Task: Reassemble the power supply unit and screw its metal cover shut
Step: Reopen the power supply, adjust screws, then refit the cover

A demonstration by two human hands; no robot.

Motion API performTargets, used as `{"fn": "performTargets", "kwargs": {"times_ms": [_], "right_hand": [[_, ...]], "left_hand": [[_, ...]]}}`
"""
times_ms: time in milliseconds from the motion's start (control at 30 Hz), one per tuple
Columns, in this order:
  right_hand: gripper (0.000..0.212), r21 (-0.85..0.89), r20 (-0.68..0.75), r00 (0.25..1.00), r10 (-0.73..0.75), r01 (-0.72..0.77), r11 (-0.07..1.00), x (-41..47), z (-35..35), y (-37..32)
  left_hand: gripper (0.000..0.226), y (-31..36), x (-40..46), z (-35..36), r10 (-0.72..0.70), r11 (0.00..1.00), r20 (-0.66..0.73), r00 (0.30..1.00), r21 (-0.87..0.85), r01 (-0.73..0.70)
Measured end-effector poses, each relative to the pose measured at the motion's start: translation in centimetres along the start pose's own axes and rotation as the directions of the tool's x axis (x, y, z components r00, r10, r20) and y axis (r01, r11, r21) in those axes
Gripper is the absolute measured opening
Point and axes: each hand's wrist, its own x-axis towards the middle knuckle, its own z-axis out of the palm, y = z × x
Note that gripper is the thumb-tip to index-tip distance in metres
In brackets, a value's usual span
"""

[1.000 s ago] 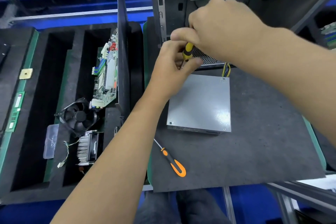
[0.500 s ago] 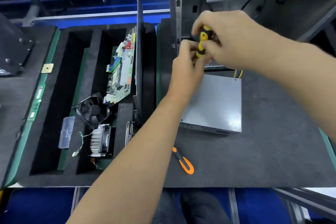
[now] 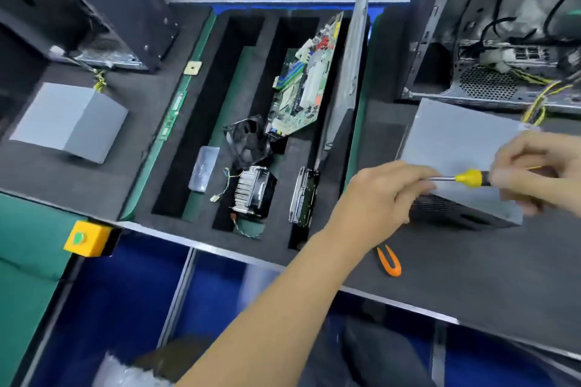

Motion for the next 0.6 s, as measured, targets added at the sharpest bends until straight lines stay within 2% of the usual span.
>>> {"fn": "performTargets", "kwargs": {"times_ms": [67, 133, 233, 367, 467, 533, 567, 600], "right_hand": [[0.067, -0.327, 0.071, 0.995, -0.072, 0.091, 0.941, 0.4, 2.1, -0.3], [0.064, -0.485, 0.107, 0.986, -0.127, 0.163, 0.859, 0.8, 4.3, -0.9], [0.041, -0.43, 0.175, 0.966, -0.19, 0.248, 0.868, 1.2, 7.2, -2.6], [0.025, -0.37, 0.266, 0.944, -0.193, 0.285, 0.884, 1.9, 10.5, -4.9], [0.008, -0.334, 0.277, 0.94, -0.199, 0.288, 0.897, 2.5, 12.5, -5.7], [0.007, -0.262, 0.251, 0.938, -0.24, 0.304, 0.916, 2.8, 13.3, -6.4], [0.011, -0.218, 0.22, 0.942, -0.253, 0.301, 0.929, 2.9, 13.5, -6.7], [0.016, -0.181, 0.185, 0.949, -0.257, 0.29, 0.94, 3.0, 13.6, -6.9]], "left_hand": [[0.015, -0.8, -1.7, -1.3, -0.05, 0.999, 0.025, 0.998, 0.015, 0.05], [0.016, -1.6, -3.1, -2.6, -0.077, 0.997, 0.013, 0.997, 0.027, 0.077], [0.016, -3.2, -4.5, -4.8, -0.064, 0.993, -0.057, 0.996, 0.091, 0.069], [0.025, -5.1, -5.6, -7.4, -0.028, 0.994, -0.152, 0.988, 0.1, 0.043], [0.028, -7.8, -7.3, -11.4, -0.007, 0.987, -0.303, 0.953, 0.152, 0.056], [0.027, -11.2, -8.4, -16.3, -0.052, 0.944, -0.452, 0.89, 0.269, 0.192], [0.038, -13.0, -8.5, -19.0, -0.113, 0.895, -0.476, 0.872, 0.333, 0.298], [0.048, -15.1, -8.3, -21.6, -0.186, 0.815, -0.425, 0.886, 0.436, 0.381]]}}
